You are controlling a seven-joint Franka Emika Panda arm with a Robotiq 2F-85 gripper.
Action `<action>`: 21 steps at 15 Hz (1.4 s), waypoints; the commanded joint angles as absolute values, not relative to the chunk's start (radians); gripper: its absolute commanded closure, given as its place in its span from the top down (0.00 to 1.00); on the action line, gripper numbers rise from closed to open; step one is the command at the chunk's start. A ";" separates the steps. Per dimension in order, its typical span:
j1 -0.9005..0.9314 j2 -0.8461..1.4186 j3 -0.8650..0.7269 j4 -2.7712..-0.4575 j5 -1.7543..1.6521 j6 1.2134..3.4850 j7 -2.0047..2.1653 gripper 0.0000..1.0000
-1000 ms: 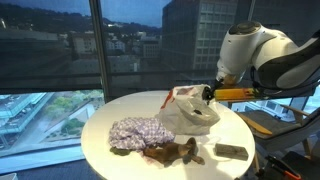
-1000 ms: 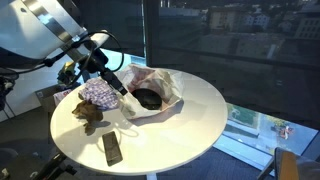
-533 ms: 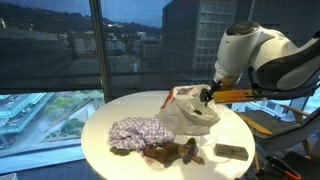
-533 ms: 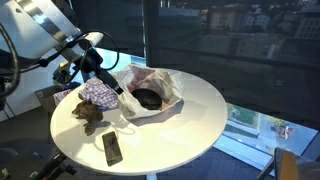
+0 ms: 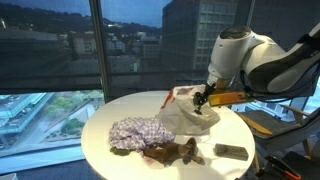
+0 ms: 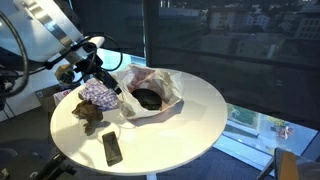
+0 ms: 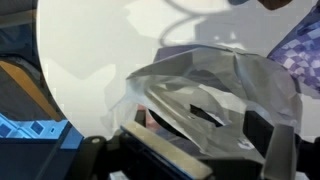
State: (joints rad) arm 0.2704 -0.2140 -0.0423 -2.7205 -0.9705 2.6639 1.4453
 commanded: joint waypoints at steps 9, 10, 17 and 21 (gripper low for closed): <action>0.340 0.190 0.020 -2.272 -0.875 2.836 1.186 1.00; 0.339 0.218 0.034 -2.257 -0.830 2.864 1.143 1.00; 0.297 0.409 0.146 -2.130 -0.633 2.931 0.920 1.00; 0.284 0.509 0.143 -2.026 -0.618 2.908 0.899 1.00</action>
State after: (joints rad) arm 0.3118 0.4263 0.1309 -2.1239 -0.6442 2.9111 0.9451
